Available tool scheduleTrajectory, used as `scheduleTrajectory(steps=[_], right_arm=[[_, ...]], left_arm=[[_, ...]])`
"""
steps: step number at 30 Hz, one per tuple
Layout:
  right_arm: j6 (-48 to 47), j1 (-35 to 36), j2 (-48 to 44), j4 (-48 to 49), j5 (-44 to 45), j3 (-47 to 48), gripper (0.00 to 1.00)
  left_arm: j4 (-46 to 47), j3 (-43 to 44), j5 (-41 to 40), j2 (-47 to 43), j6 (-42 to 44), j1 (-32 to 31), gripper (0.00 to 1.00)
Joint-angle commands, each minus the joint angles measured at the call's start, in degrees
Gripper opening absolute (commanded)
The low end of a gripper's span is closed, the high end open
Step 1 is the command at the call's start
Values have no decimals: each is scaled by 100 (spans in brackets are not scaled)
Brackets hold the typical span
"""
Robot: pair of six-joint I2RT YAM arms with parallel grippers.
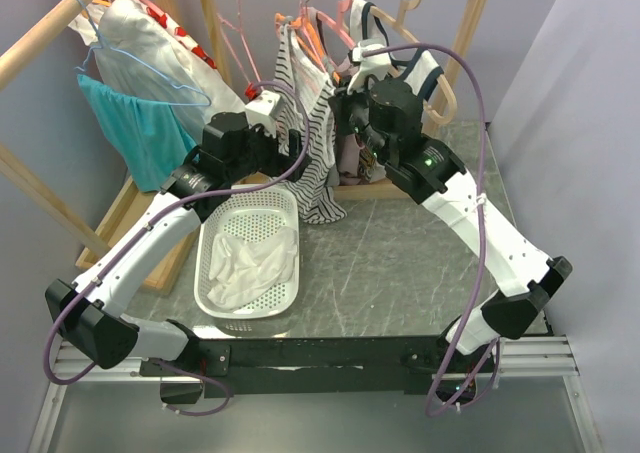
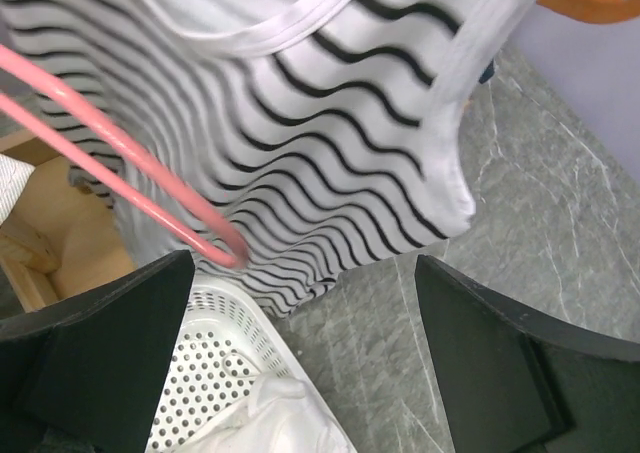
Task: Remove the tank top from the hanger
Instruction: Pick up the hanger from the clothesline.
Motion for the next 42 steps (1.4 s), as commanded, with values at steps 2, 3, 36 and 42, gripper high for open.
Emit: scheduleTrajectory(steps=[2, 3, 36, 42], right_arm=[[-237, 203, -339, 764, 552, -34, 0], [-245, 230, -366, 755, 534, -86, 0], [1257, 318, -4136, -1574, -1304, -2072, 0], [1363, 318, -4576, -2283, -715, -2117, 0]], left_arm=[[-16, 33, -141, -39, -60, -7, 99], [-25, 15, -167, -66, -60, -16, 99], [819, -407, -308, -1033, -420, -34, 100], [871, -38, 60, -796, -429, -34, 99]])
